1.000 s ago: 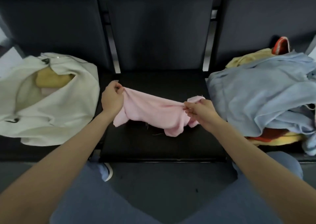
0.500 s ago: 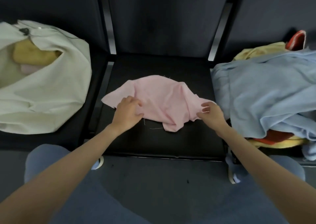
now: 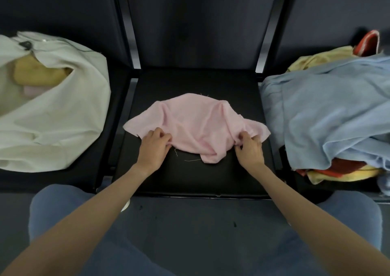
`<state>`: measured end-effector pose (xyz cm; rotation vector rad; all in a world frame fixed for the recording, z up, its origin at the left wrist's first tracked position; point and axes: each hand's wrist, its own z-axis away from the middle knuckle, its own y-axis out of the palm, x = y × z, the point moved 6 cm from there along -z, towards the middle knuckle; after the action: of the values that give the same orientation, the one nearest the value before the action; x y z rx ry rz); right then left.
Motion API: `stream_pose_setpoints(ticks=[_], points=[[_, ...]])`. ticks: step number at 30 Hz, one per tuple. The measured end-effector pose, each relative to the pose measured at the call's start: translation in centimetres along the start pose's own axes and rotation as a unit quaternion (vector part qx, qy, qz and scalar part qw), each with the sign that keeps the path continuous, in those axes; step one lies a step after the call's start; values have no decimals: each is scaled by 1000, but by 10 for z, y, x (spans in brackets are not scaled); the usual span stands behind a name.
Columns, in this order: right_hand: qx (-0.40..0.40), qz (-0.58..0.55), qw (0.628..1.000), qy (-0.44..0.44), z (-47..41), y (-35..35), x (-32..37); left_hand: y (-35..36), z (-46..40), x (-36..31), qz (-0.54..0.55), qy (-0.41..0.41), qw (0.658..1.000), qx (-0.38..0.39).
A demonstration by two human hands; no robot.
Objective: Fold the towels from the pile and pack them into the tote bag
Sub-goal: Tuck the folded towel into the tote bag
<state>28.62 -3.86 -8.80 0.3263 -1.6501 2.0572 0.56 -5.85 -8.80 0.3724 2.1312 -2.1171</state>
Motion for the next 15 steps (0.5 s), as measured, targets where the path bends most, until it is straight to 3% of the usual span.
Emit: stream_pose_setpoints(ticks=[4, 8, 12, 13, 15], points=[[-38, -116, 992, 24, -16, -28, 4, -21, -7, -12, 102, -4, 994, -37], [-113, -343, 930, 64, -32, -64, 0, -73, 2, -13, 302, -112, 935, -147], [-124, -517, 839, 114, -43, -77, 3, -95, 1, 10, 303, -190, 915, -189], [-127, -526, 833, 116, -46, -77, 5, -92, -2, 21, 288, -213, 916, -180], [-127, -476, 865, 98, -45, -73, 9, -80, -6, 39, 231, -249, 930, -138]])
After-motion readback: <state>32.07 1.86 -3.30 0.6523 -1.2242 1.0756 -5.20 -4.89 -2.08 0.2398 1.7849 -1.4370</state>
